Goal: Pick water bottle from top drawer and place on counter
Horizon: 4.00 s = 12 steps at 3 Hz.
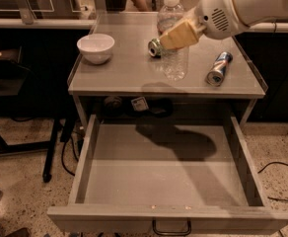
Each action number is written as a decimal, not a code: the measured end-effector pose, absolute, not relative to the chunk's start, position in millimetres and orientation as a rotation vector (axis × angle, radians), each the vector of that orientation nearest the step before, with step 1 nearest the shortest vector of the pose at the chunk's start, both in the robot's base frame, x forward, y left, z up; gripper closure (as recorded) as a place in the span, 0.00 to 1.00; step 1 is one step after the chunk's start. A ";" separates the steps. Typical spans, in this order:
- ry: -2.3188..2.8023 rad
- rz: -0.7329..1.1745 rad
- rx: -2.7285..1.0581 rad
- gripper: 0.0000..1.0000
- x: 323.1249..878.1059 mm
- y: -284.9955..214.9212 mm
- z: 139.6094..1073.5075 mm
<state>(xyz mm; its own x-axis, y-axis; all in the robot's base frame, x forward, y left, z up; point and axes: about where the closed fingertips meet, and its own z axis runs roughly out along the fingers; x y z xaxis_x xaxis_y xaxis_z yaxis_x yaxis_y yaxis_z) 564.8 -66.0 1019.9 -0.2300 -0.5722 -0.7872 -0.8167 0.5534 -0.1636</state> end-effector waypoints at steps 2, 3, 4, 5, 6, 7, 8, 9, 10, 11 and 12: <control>1.933 0.413 -1.147 1.00 589.7 -50.5 1012.2; 1.941 0.467 -1.175 1.00 619.4 -34.8 1002.1; 1.949 0.498 -1.211 1.00 644.6 -23.6 991.2; 1.931 0.515 -1.251 1.00 666.9 -17.4 984.1; 1.899 0.535 -1.282 1.00 684.6 -12.9 979.6; 1.872 0.558 -1.306 1.00 707.5 -14.8 975.1; 1.860 0.599 -1.304 1.00 723.8 -20.9 970.0; 1.858 0.654 -1.296 1.00 734.1 -26.9 956.9; 1.868 0.702 -1.294 1.00 735.8 -30.7 941.4; 1.887 0.745 -1.277 1.00 728.7 -37.9 925.5; 1.885 0.763 -1.268 1.00 723.6 -40.5 925.6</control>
Offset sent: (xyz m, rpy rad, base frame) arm 0.0675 0.0361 -0.0175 0.0507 0.0831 0.0784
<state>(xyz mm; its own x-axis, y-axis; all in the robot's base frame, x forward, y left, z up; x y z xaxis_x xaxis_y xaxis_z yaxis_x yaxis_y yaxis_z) 723.6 -40.5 925.6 -0.2494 -0.5065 -0.8254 -0.9379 0.3386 0.0756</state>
